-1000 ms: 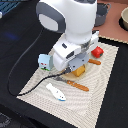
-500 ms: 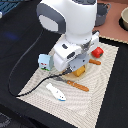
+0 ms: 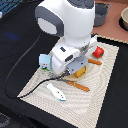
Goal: Interact with the objects in diverse but meaningful ways.
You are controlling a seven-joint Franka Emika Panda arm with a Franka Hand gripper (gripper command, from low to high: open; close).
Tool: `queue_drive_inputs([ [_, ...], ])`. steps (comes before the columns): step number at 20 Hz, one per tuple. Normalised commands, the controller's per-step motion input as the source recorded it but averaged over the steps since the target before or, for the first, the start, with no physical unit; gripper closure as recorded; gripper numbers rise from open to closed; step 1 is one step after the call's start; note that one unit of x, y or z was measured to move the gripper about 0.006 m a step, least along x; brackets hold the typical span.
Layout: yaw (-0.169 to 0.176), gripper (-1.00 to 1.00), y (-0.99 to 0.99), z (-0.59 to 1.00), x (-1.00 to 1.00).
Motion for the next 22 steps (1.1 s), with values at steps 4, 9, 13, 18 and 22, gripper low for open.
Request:
queue_drive_inputs([
  [4,0.097,1.0,0.43,1.0,-0.4],
  [9,0.121,1.0,0.69,0.92,-0.41],
  [13,0.109,1.0,0.73,0.51,-0.37],
  [18,0.105,1.0,0.72,0.25,-0.38],
  [22,0.122,1.0,0.59,-0.19,-0.55],
])
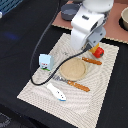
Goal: Interact with the objects in diverse but meaningful ways.
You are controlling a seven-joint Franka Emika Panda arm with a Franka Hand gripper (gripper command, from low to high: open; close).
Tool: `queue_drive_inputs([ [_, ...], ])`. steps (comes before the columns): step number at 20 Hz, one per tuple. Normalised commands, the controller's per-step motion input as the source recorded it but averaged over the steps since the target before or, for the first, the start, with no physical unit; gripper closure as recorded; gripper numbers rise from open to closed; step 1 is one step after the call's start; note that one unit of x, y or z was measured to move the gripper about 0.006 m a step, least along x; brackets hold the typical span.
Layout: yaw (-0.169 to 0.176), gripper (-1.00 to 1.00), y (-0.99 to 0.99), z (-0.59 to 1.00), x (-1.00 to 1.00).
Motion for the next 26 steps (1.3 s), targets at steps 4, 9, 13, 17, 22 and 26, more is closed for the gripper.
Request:
queue_drive_inputs([
  [4,0.13,1.0,0.21,-0.54,-0.89],
  [9,0.093,1.0,-0.05,-0.65,-1.0],
  [13,0.069,1.0,-0.17,-0.79,-1.0],
  [17,0.053,-1.0,-0.11,-0.76,-0.87],
  [22,0.04,-1.0,0.01,-0.39,-0.59],
  [26,0.005,-1.0,0.14,0.63,-0.41],
])
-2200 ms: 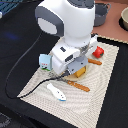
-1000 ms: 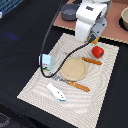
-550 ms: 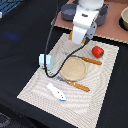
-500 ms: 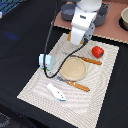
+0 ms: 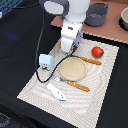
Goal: Interact with the objects in diverse but meaningful ways.
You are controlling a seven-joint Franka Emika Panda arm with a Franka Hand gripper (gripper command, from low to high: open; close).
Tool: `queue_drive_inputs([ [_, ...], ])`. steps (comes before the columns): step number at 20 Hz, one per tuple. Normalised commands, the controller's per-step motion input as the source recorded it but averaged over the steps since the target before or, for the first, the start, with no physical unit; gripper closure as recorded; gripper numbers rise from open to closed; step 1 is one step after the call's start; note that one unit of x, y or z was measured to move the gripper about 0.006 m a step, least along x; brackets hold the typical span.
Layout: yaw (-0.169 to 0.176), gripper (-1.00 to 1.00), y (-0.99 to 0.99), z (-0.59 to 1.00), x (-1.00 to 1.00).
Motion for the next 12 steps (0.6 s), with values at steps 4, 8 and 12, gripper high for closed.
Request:
queue_drive_inputs([
  [4,0.009,-1.0,0.18,1.0,-0.37],
  [8,0.027,-1.0,0.11,0.99,-0.33],
  [12,0.03,-1.0,-0.04,0.77,-0.38],
])
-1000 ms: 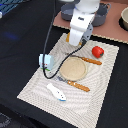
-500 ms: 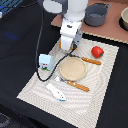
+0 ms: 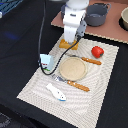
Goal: Interact with the objects in diverse but meaningful ways.
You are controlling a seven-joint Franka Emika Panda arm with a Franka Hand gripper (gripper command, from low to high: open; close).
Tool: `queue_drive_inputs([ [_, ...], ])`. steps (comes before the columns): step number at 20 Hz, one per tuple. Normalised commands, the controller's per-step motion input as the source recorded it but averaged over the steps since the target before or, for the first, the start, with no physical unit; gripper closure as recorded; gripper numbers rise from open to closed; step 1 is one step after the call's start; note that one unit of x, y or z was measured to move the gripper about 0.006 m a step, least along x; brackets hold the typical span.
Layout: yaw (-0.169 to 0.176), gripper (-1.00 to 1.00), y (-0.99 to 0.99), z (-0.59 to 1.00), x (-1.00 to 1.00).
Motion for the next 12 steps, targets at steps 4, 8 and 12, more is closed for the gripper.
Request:
queue_drive_inputs([
  [4,0.021,-1.0,-0.38,0.29,-0.55],
  [8,-0.031,-1.0,-0.61,0.08,-0.65],
  [12,-0.15,-1.0,-0.47,0.0,-0.61],
])
